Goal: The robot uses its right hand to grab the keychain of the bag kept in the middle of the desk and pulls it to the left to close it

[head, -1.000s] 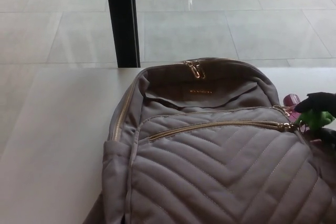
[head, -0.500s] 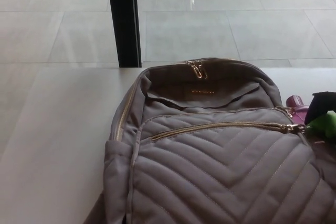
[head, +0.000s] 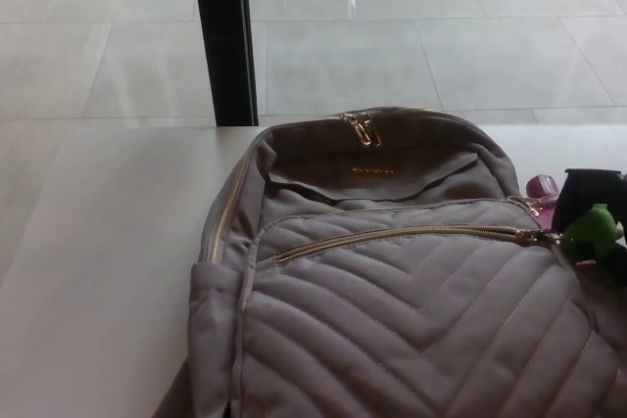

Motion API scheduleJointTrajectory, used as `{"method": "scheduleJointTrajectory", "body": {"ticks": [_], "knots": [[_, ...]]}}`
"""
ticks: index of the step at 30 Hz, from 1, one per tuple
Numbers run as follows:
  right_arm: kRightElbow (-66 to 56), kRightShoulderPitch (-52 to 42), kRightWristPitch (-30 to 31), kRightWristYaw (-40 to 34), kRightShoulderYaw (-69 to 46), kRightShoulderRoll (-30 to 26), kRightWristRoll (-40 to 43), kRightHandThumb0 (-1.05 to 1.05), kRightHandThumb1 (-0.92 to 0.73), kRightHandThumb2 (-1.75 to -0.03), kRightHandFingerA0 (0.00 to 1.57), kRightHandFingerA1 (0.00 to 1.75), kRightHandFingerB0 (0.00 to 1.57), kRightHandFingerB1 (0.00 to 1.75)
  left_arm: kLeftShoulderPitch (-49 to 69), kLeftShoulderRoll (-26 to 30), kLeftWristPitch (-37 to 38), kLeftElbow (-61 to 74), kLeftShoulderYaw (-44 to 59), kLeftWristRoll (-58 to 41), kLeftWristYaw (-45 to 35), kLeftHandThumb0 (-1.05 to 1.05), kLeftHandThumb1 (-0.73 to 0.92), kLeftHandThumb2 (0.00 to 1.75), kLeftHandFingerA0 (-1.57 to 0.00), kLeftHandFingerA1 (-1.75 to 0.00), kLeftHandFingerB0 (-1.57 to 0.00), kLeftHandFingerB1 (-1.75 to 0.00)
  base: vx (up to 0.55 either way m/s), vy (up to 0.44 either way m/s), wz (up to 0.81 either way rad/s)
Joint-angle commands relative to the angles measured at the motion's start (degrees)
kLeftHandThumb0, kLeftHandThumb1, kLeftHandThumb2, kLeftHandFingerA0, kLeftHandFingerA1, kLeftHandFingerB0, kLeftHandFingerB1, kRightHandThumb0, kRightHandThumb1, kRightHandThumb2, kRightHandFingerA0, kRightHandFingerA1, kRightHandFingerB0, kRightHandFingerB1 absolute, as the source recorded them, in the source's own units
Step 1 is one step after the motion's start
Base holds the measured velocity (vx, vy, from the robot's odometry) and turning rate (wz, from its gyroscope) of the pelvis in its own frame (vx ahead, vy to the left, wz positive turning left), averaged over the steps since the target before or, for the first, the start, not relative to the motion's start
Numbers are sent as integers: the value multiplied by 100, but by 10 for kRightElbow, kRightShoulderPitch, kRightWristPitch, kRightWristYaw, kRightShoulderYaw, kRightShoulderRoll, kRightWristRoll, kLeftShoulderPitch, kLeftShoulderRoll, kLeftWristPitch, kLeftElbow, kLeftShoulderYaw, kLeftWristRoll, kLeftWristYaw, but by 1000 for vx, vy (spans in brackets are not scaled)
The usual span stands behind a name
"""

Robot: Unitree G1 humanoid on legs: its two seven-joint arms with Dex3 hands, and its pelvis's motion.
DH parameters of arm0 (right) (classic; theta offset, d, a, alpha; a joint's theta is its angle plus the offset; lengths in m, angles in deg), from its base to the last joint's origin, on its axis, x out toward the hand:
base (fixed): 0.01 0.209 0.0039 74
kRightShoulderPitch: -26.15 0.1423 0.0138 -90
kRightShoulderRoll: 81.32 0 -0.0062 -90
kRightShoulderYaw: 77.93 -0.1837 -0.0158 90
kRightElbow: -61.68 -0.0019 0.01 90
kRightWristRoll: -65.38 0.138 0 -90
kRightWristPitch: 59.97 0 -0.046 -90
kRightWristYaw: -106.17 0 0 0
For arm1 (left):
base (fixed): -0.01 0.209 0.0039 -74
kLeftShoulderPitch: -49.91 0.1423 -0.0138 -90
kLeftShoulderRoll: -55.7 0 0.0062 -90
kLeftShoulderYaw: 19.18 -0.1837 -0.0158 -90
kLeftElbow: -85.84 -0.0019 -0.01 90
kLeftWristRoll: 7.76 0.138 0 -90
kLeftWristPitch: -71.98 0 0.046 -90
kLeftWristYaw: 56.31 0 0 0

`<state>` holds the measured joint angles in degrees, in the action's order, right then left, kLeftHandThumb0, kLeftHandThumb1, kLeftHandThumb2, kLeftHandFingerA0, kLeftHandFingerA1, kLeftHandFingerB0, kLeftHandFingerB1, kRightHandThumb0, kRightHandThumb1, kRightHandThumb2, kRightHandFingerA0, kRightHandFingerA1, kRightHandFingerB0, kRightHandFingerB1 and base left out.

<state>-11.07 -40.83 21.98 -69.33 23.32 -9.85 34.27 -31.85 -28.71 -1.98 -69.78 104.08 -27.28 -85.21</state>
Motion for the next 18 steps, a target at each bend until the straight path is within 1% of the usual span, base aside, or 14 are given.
{"method": "scheduleJointTrajectory", "body": {"ticks": [1,2,4,5,7,8,9,10,13,14,15,16,18], "knots": [[11,-8,-13,-19,-21,6,14,-15,-62,-101,89,175,74,150,4,-3,14,-1,5,-11,5,-105,92,101,-106,-117,-103,-109,0,0,0],[13,-6,-18,-23,-30,4,18,-16,-63,-94,90,175,69,158,5,-2,15,-1,5,-12,5,-105,92,96,-108,-115,-103,-108,0,0,0],[12,-3,-17,-20,-33,5,16,-17,-65,-91,89,175,67,159,6,-3,15,2,8,-14,5,-105,92,97,-108,-115,-105,-107,0,0,0],[12,-1,-18,-19,-35,4,15,-17,-60,-101,87,175,69,155,6,-3,15,2,8,-14,5,-105,92,100,-109,-116,-104,-109,0,0,0],[10,0,-19,-16,-39,3,15,-17,-60,-101,87,175,69,155,6,-3,16,2,9,-13,4,-105,92,100,-109,-116,-104,-109,0,0,0],[9,5,-17,-13,-41,1,15,-19,-59,-106,86,175,70,151,8,-4,13,5,9,-13,6,-105,92,98,-106,-116,-104,-108,0,0,0],[9,6,-17,-13,-41,1,15,-19,-59,-106,86,175,70,151,9,-4,13,5,10,-13,6,-105,92,98,-106,-116,-104,-108,0,0,0],[8,8,-14,-12,-47,3,21,-19,-54,-112,87,175,75,150,8,-5,14,5,10,-13,6,-105,92,99,-107,-116,-105,-107,0,0,0],[9,13,-3,-13,-58,12,31,-21,-56,-108,87,175,74,148,8,-4,14,3,13,-14,3,-105,92,97,-104,-116,-104,-108,0,0,0],[0,13,14,-6,-73,24,52,-22,-55,-108,87,175,71,150,9,-5,18,4,11,-12,3,-105,92,109,-103,-118,-101,-110,0,0,0],[-3,12,20,-2,-81,32,63,-28,-52,-113,116,136,93,118,9,-5,19,5,11,-11,4,-105,92,98,-105,-116,-103,-109,0,0,0],[-9,11,22,4,-93,48,89,-19,-47,-121,91,175,80,147,9,-5,19,4,11,-11,3,-105,92,101,-104,-116,-101,-109,0,0,0],[-12,12,24,8,-102,62,99,-19,-46,-123,90,175,81,148,8,-5,16,4,13,-11,4,-105,92,103,-103,-117,-103,-108,0,0,0]]}}
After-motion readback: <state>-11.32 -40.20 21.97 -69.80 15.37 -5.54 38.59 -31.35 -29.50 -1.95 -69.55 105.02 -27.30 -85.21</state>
